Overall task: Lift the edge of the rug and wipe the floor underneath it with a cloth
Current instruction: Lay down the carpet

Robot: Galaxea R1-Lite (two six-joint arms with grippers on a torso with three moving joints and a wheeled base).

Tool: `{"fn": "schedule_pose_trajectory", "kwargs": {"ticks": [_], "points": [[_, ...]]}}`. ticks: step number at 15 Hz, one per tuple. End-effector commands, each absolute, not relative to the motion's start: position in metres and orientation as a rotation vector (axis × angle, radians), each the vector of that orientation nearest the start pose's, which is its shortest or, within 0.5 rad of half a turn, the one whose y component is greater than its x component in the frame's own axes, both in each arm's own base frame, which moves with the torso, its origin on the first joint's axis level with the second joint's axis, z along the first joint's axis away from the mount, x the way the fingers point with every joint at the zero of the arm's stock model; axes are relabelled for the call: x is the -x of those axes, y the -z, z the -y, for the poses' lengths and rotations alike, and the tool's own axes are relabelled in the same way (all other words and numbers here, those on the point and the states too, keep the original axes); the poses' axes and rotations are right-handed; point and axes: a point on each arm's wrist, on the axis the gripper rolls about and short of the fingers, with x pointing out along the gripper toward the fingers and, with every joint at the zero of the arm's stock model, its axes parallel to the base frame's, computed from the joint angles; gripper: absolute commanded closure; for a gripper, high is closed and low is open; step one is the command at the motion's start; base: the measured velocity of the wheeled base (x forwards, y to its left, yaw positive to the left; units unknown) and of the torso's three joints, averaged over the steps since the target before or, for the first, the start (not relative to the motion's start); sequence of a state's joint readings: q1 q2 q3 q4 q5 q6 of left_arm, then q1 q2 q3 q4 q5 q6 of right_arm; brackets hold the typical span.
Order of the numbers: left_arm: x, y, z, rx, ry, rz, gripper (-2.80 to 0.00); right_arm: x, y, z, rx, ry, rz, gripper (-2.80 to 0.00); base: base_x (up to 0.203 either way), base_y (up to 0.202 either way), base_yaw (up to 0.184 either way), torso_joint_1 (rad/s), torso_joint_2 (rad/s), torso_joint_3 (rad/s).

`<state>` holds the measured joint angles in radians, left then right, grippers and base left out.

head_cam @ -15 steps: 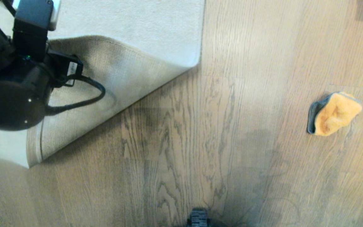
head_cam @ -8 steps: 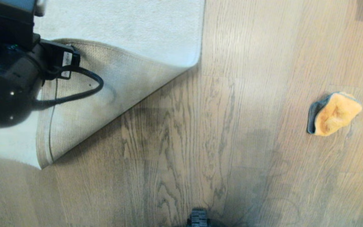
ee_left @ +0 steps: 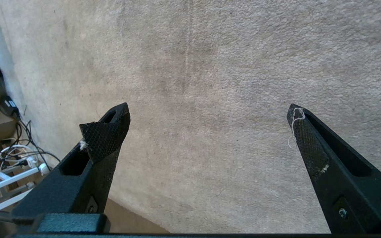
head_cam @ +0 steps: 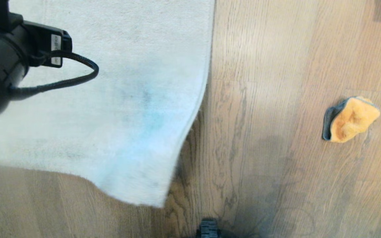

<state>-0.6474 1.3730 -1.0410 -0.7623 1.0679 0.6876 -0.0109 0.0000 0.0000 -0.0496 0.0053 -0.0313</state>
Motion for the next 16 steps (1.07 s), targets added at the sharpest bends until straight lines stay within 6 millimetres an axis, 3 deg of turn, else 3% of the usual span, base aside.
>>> {"fn": "schedule_pose_trajectory", "kwargs": {"ticks": [1, 6, 11, 12, 16], "points": [[-0.181, -0.346, 0.114, -0.345, -0.483, 0.127, -2.8, 0.023, -0.081, 0.0, 0.033, 0.005, 0.049, 0.0, 0.0, 0.0, 0.0, 0.0, 0.0, 0.0], [-0.183, -0.323, 0.133, -0.405, -0.409, 0.084, -2.8, 0.023, -0.081, 0.0, 0.033, 0.005, 0.049, 0.0, 0.0, 0.0, 0.0, 0.0, 0.0, 0.0], [-0.195, -0.292, 0.172, -0.496, -0.306, 0.031, -2.8, 0.023, -0.081, 0.0, 0.033, 0.005, 0.049, 0.0, 0.0, 0.0, 0.0, 0.0, 0.0, 0.0], [-0.195, -0.289, 0.178, -0.498, -0.294, 0.027, 0.0, 0.023, -0.081, 0.0, 0.033, 0.005, 0.049, 0.0, 0.0, 0.0, 0.0, 0.0, 0.0, 0.0], [-0.198, -0.286, 0.192, -0.467, -0.274, 0.042, 0.0, 0.023, -0.081, 0.0, 0.033, 0.005, 0.049, 0.0, 0.0, 0.0, 0.0, 0.0, 0.0, 0.0]]}}
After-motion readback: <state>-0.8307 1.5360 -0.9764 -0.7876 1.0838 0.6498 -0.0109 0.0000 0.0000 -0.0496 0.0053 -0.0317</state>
